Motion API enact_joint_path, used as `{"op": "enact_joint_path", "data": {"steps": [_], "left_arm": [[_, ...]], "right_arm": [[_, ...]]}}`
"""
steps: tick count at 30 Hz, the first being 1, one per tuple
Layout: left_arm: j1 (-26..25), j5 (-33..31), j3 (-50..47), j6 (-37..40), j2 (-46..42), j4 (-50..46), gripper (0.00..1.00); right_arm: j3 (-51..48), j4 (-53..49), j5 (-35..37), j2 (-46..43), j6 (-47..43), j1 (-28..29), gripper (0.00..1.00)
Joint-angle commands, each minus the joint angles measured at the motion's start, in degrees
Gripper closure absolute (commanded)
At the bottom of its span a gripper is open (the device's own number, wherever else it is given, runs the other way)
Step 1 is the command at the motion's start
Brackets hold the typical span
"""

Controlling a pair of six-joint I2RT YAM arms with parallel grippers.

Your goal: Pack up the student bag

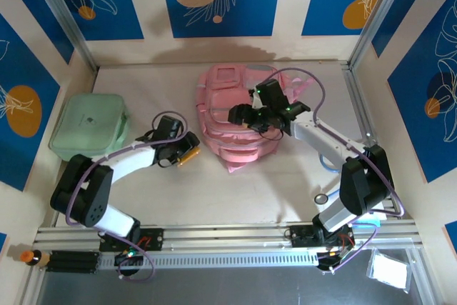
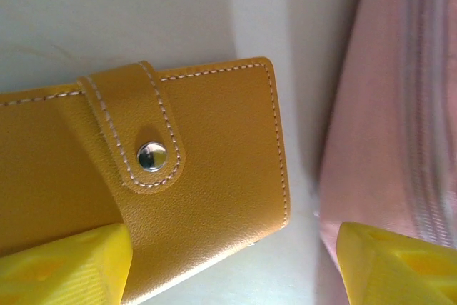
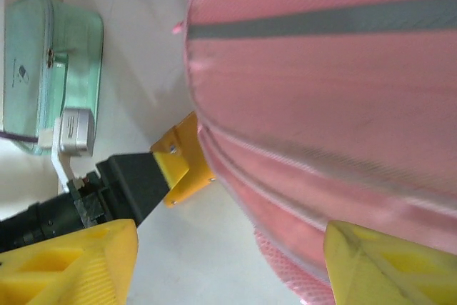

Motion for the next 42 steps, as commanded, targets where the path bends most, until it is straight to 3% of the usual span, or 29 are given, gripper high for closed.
{"op": "enact_joint_path", "data": {"steps": [1, 9, 15, 21, 31, 38, 42], "left_arm": [[0.9, 1.2, 4.2, 1.2, -1.0, -3.4, 0.24], [9.2, 9.5, 9.1, 15.8, 1.1, -7.4, 0.25], [9.4, 11.0, 16.3, 22.6, 9.7, -11.5, 0.27], [9.3, 16.2, 14.9, 23.8, 12.3, -9.3, 0.33], [9.3, 10.2, 5.3, 22.4, 6.6, -14.6, 0.36], [9.3, -0.4, -3.1, 16.1, -7.1, -20.1, 0.46], [9.4, -1.5, -3.6, 16.3, -12.3, -21.7, 0.47]], "right_arm": [[1.8, 1.2, 1.0, 0.2, 1.9, 2.3, 0.31], [1.8, 3.0, 2.4, 2.7, 4.5, 8.0, 0.33], [3.3, 2.5, 2.6, 5.2, 5.1, 9.9, 0.35], [4.7, 1.7, 0.4, 6.4, 4.3, 9.8, 0.35], [6.4, 1.5, -2.3, 9.0, 4.0, 10.7, 0.37], [7.9, -0.2, -3.8, 11.4, 5.7, 13.9, 0.47], [9.0, -0.4, -4.4, 13.9, 5.9, 17.1, 0.52]]}}
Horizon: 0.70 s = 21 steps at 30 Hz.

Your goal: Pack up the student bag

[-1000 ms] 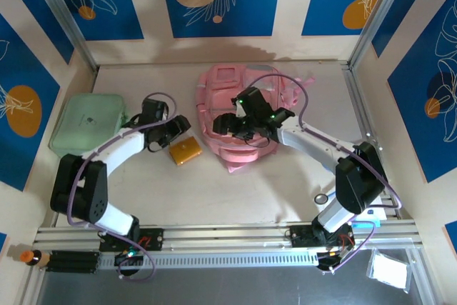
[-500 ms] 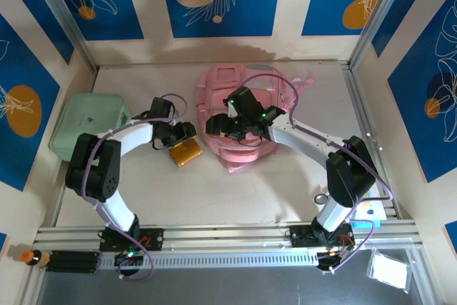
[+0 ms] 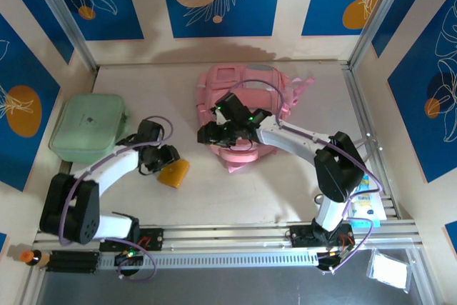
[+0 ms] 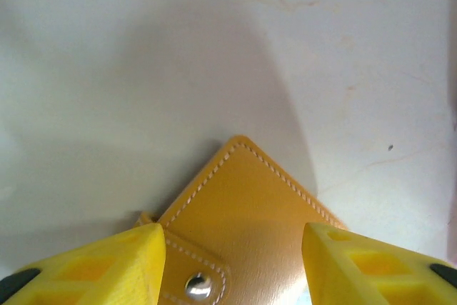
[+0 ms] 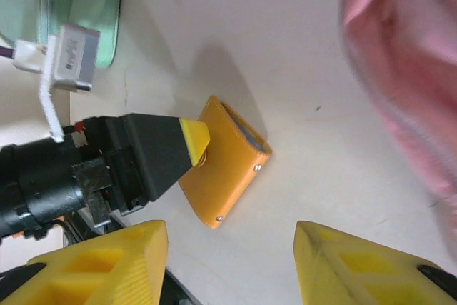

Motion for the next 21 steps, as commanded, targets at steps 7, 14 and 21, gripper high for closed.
{"op": "enact_joint_path", "data": {"steps": [7, 14, 21], "left_arm": [[2.0, -6.9, 0.7, 1.4, -4.0, -8.3, 0.47], [6.7, -0.4, -3.1, 0.6, -6.7, -5.3, 0.47], [6.8, 3.4, -6.3, -0.6, -7.2, -3.1, 0.49]], "right_arm": [[10.3, -10.0, -0.5, 11.3, -5.5, 7.6, 0.54], [18.3, -15.8, -4.8, 21.0, -9.3, 8.7, 0.54], [22.8, -15.4, -7.3, 26.4, -8.1, 8.6, 0.55]]}}
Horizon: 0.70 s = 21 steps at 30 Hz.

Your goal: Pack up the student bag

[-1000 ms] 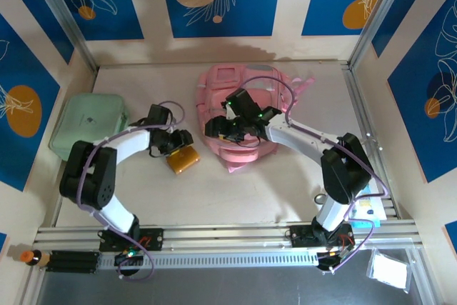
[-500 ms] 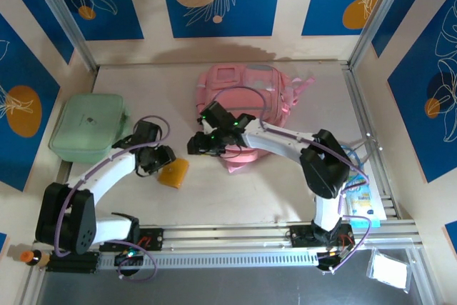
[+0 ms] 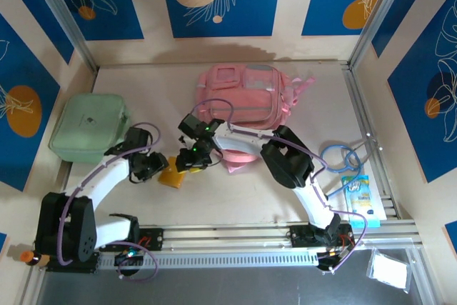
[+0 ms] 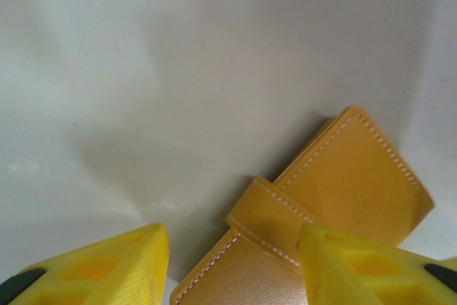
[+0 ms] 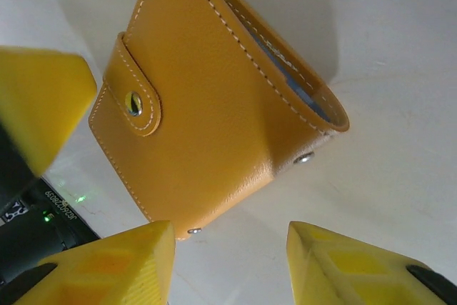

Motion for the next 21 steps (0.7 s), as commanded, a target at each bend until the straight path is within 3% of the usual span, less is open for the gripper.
{"op": "enact_joint_path", "data": {"steps": [1, 9, 21], "left_arm": [[0.5, 3.1, -1.5, -1.2, -1.3, 1.2, 0.49], [0.5, 3.0, -3.1, -1.1, -0.6, 2.5, 0.51], [0.5, 2.2, -5.2, -1.9, 0.8, 4.8, 0.68]], "right_arm": [[3.5, -1.6, -2.5, 2.3, -0.1, -0.4, 0.56], [10.7, 0.1, 0.3, 7.5, -1.4, -1.2, 0.64], [11.1, 0.4, -1.2, 8.6, -2.3, -2.1, 0.65]]}}
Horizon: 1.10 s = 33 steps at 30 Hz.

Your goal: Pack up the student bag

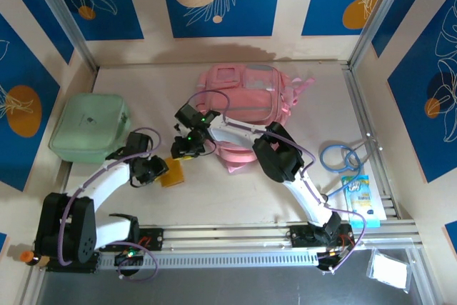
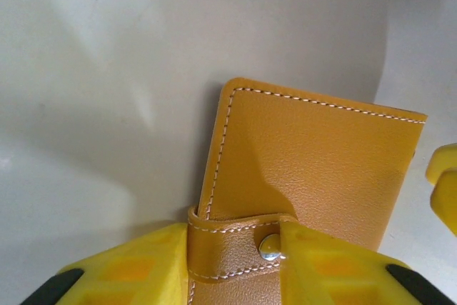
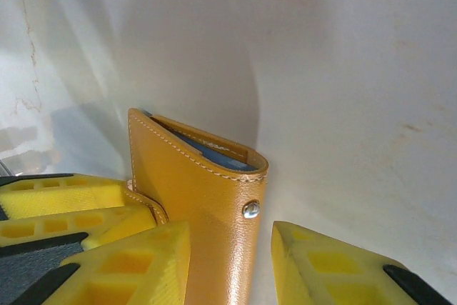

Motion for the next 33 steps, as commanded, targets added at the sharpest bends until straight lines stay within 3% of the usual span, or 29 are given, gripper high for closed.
{"op": "enact_joint_path", "data": {"steps": [1, 10, 17, 27, 33], "left_arm": [[0.5, -0.2, -1.6, -0.5, 1.2, 0.0, 0.69], [0.5, -0.6, -1.9, -0.9, 2.3, 0.7, 0.72], [0.5, -1.2, -2.1, -0.9, 2.4, 0.5, 0.73], [0.5, 0.8, -1.4, -0.6, 2.9, 1.8, 0.73], [0.5, 1.8, -1.4, -1.2, 3.5, 2.6, 0.73]], "right_arm": [[-0.3, -1.2, -2.1, 0.9, -1.7, 0.6, 0.64], [0.1, -2.4, -3.6, 2.8, -2.3, 1.6, 0.64], [-0.6, -4.9, 4.1, 1.8, -0.9, 1.3, 0.60], [0.1, -2.4, -4.2, 3.0, -2.8, 2.0, 0.62], [-0.1, 0.1, -8.2, 2.2, -2.6, 1.8, 0.68]]}}
